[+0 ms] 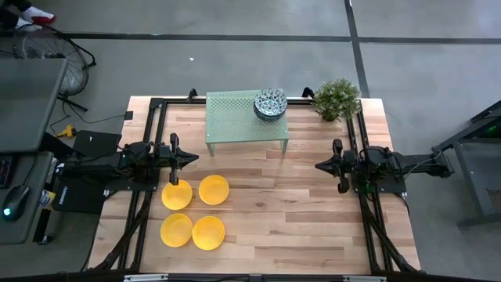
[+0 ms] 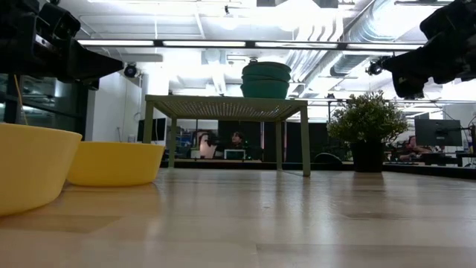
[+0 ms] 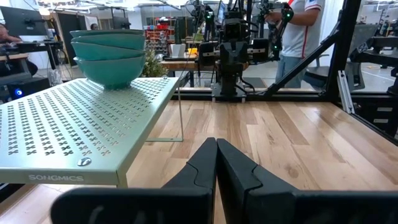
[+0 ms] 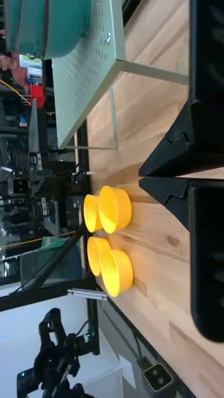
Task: Pick & Place Mini bowls
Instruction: Put the yellow bowl on the shelf
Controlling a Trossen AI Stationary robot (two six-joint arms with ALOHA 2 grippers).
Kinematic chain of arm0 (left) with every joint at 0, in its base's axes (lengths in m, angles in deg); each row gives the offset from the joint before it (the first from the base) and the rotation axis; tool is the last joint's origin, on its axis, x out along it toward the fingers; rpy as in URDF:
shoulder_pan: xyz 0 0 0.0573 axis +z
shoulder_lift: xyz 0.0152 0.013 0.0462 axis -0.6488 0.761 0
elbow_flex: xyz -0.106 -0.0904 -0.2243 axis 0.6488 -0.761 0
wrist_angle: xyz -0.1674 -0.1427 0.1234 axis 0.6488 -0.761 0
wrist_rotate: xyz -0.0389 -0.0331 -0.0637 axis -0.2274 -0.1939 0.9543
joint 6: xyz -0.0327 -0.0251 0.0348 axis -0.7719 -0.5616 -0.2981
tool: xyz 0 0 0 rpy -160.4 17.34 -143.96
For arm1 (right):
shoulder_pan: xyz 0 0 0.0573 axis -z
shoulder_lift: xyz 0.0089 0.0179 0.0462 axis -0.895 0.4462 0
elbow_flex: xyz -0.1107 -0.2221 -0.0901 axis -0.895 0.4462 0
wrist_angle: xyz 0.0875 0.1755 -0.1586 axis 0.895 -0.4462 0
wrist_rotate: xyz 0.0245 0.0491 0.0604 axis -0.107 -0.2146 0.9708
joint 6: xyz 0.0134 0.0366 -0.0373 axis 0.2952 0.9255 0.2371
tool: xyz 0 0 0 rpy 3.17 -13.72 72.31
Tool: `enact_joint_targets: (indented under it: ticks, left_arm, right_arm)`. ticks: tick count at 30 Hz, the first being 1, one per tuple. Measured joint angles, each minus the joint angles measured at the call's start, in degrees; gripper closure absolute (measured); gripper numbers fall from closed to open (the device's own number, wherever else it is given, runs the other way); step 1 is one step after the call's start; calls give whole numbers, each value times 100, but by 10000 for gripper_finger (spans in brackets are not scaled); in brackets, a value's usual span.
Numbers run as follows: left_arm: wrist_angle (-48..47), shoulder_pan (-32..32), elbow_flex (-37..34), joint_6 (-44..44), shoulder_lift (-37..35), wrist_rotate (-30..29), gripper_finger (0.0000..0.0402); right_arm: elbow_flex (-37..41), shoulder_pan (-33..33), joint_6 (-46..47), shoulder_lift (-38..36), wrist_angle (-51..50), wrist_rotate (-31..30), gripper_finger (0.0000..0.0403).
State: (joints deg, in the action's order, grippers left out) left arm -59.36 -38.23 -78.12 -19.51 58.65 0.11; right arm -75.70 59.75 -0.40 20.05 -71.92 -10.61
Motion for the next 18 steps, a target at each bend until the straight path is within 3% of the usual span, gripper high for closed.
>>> enact_joint_targets:
  ticks: [12,18]
  left_arm:
    - [0,0,0,-1,-1,0,395]
    - [0,0,0,0,0,0,395]
  right_arm:
    - [10,0,-336,0,11,1,403]
    - [251,16,-470,134,678,-107,403]
